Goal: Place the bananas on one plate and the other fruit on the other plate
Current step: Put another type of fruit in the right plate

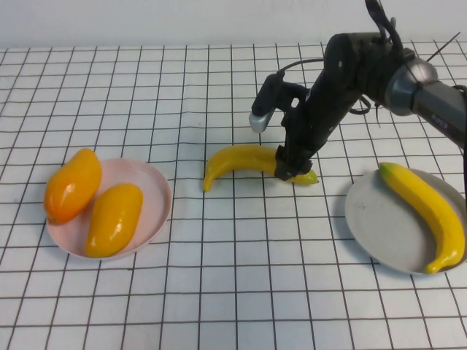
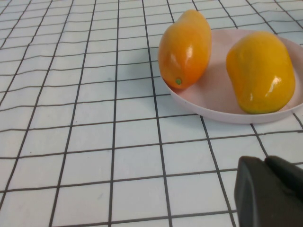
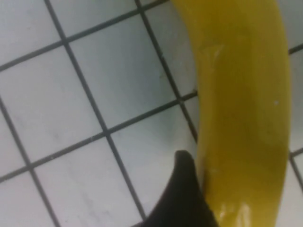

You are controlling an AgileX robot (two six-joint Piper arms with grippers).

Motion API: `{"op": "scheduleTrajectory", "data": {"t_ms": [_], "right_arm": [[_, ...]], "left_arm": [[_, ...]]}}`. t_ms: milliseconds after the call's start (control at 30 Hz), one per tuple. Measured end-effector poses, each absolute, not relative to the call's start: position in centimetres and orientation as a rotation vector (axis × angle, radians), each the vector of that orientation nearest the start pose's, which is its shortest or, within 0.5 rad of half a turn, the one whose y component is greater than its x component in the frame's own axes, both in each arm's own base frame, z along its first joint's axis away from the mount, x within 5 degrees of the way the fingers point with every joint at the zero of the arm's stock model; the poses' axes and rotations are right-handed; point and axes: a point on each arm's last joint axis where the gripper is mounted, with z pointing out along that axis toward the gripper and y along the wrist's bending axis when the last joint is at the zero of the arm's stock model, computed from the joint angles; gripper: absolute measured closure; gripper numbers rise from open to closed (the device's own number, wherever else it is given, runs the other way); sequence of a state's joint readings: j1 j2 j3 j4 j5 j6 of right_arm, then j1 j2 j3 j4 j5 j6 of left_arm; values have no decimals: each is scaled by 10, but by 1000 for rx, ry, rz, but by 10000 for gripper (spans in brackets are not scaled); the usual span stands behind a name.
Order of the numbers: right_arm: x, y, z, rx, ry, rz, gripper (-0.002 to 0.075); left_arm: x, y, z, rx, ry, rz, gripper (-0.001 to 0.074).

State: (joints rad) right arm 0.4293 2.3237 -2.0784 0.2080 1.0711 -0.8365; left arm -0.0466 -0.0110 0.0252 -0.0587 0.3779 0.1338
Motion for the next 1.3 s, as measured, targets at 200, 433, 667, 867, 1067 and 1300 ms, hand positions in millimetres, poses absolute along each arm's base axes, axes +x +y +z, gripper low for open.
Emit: {"op": "scheduleTrajectory", "data": {"t_ms": [200, 433, 667, 867, 1067, 1300], "right_arm": [[455, 227, 182, -1541, 2319, 195, 281], [454, 224, 201, -1391, 2473, 207, 415], [444, 193, 262, -966, 2616, 138, 415], [399, 155, 278, -797, 2755, 57, 416], [342, 129, 257, -536, 2783, 39, 416], [308, 109, 219, -338, 2823, -43, 416]], "left_arm": [[52, -4, 171, 133, 1870, 2, 738], [52, -4, 171, 133, 1870, 2, 738], [52, -4, 171, 133, 1870, 2, 738], [52, -4, 171, 133, 1870, 2, 738], [52, -4, 171, 133, 1870, 2, 738], [52, -4, 171, 133, 1870, 2, 738]]}}
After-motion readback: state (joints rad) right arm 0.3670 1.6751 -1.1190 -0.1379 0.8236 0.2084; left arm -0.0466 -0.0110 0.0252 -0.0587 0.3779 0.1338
